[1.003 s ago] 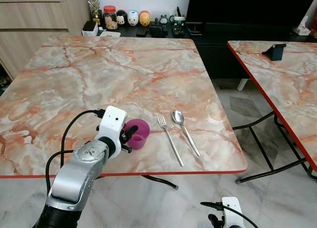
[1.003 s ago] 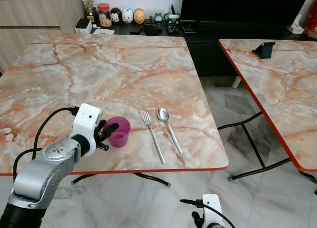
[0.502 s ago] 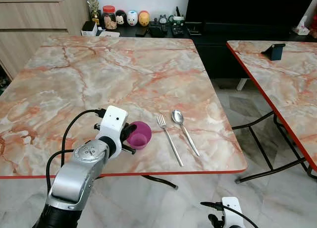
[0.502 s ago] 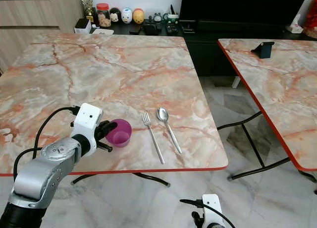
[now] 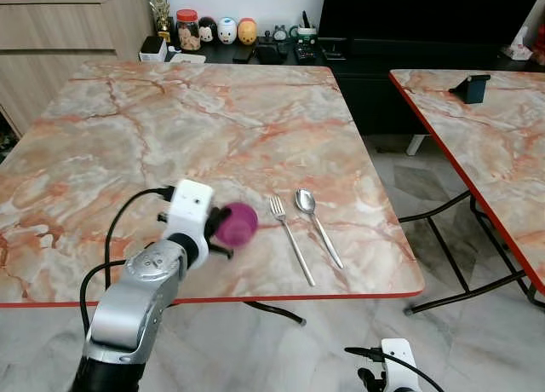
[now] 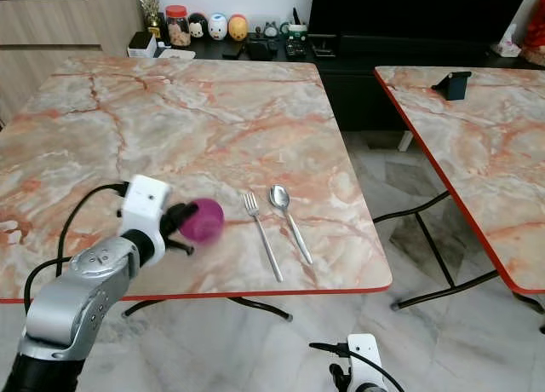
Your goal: Setting the table
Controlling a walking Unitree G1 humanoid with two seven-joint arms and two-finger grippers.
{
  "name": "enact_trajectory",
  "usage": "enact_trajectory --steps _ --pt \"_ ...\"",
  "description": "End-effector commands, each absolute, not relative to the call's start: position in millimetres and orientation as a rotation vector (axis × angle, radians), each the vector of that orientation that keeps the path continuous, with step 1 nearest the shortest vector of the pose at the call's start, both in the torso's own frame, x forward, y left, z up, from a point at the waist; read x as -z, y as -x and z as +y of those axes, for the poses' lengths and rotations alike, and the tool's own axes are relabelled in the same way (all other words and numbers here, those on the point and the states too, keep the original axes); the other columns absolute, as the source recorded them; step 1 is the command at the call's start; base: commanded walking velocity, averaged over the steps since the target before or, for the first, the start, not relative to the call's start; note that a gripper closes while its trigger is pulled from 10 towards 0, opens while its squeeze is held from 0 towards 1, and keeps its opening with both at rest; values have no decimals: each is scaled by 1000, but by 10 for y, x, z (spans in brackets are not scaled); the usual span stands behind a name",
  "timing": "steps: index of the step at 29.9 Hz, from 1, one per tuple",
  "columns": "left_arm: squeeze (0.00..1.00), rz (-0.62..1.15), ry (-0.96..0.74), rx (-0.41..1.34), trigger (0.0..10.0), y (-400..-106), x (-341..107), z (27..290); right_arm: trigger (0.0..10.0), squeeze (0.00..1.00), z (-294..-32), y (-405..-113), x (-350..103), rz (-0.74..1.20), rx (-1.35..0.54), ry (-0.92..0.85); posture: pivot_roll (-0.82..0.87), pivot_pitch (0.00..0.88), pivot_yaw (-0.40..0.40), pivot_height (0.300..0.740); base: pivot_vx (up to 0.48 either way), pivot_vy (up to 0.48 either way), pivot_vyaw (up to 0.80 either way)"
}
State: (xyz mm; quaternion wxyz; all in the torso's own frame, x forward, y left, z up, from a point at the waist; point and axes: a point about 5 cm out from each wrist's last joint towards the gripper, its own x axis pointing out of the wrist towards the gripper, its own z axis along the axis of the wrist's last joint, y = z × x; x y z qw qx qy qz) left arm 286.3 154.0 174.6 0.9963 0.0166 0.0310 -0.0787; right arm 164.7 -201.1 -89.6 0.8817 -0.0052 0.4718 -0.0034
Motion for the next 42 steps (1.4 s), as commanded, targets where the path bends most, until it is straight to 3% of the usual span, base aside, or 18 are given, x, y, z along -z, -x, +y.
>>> enact_trajectory --steps 1,6,11,22,29,42 --pt "0 -47 23 56 10000 -2823 -1862 1726 10000 0 -2027 -1642 894 973 26 4 98 0 -67 740 0 0 0" --pt "0 -101 -9 -114 10000 -2679 -1806 2011 10000 0 -2032 -1638 894 971 29 3 98 0 -68 740 0 0 0" --pt "0 -126 4 -213 10000 -2528 -1648 2137 10000 0 -2042 -1630 895 971 29 6 91 0 -72 740 0 0 0" --pt "0 -215 83 -247 10000 -2578 -1736 2127 10000 0 -2057 -1612 899 974 29 16 80 0 -79 740 0 0 0" --pt "0 -244 66 -223 10000 -2581 -1767 1989 10000 0 -2082 -1580 908 983 29 33 95 0 -86 740 0 0 0" --pt "0 -248 62 -198 10000 -2675 -1790 1982 10000 0 -2043 -1577 914 975 36 26 68 0 -65 740 0 -372 0"
